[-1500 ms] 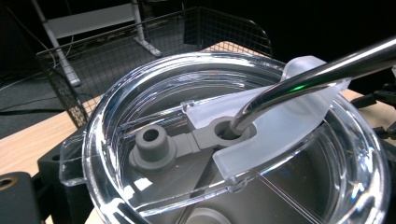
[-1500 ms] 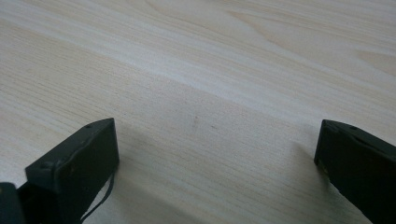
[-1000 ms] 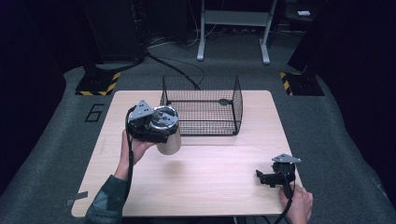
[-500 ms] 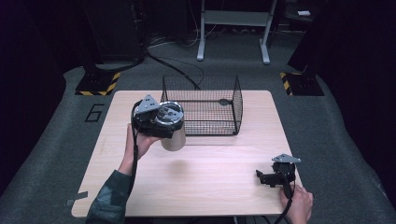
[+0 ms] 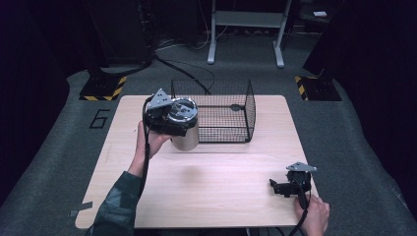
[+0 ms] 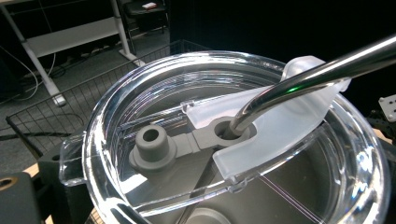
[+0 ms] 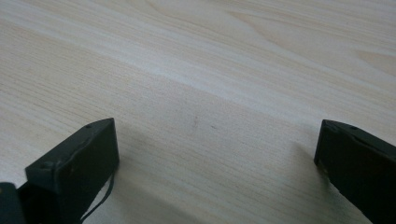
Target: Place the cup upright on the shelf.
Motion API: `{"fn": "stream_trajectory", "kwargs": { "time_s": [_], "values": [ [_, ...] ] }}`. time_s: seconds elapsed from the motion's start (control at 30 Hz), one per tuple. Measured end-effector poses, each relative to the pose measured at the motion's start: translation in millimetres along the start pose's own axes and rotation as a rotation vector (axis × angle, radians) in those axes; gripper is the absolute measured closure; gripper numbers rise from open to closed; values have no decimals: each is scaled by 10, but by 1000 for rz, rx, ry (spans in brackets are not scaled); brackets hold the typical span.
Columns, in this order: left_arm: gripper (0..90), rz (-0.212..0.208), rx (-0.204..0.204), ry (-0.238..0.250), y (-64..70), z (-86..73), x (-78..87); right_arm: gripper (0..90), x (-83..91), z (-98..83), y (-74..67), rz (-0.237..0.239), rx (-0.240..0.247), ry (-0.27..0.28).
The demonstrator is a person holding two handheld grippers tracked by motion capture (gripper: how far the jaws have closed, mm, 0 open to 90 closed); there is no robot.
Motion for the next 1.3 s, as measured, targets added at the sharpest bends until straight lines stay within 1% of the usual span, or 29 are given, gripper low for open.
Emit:
{"fn": "stream_trajectory", "kwargs": {
  "time_s": [0.1,0.13,0.17,0.37,0.53,0.6,0.83,0.87,0.9,0.93,1.03,1.1,1.2,1.3],
  "values": [
    [39,0,-5,3,-12,34,-29,0,0,0,0,0,0,0],
    [39,-4,-4,-5,-20,58,-54,0,0,0,0,0,0,0],
    [39,3,-5,1,-30,75,-74,0,0,0,0,0,0,0],
    [39,9,-10,-5,-71,145,-162,0,0,0,0,0,0,0],
    [39,8,0,-6,-95,182,-224,0,0,0,1,0,-1,0],
    [39,14,-6,-9,-128,209,-273,0,-1,0,3,0,3,1],
    [39,21,-4,-10,-182,268,-364,0,-1,0,2,0,2,1],
    [39,29,2,-10,-211,289,-394,0,-2,0,3,0,4,2],
    [39,27,6,-11,-225,298,-407,0,0,0,1,0,0,0],
    [39,34,4,-8,-246,310,-420,0,-1,0,3,0,3,1],
    [39,38,0,-13,-280,345,-451,0,-1,0,3,0,3,1],
    [39,44,0,-8,-289,361,-469,0,-1,0,2,0,2,1],
    [39,54,-3,-10,-333,404,-536,0,-1,0,1,1,1,0],
    [39,60,-3,-15,-359,416,-577,0,-1,0,1,1,1,0]
  ]
}}
Point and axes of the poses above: each handheld gripper's, and its own axes: x roughly backward along the jaws, z roughly out of its top, y roughly to its right, the point moved 8 cm from there along -x, roughly forward along the jaws, and after that the axes turned 6 degrees about -z, right-handed, at the moved point
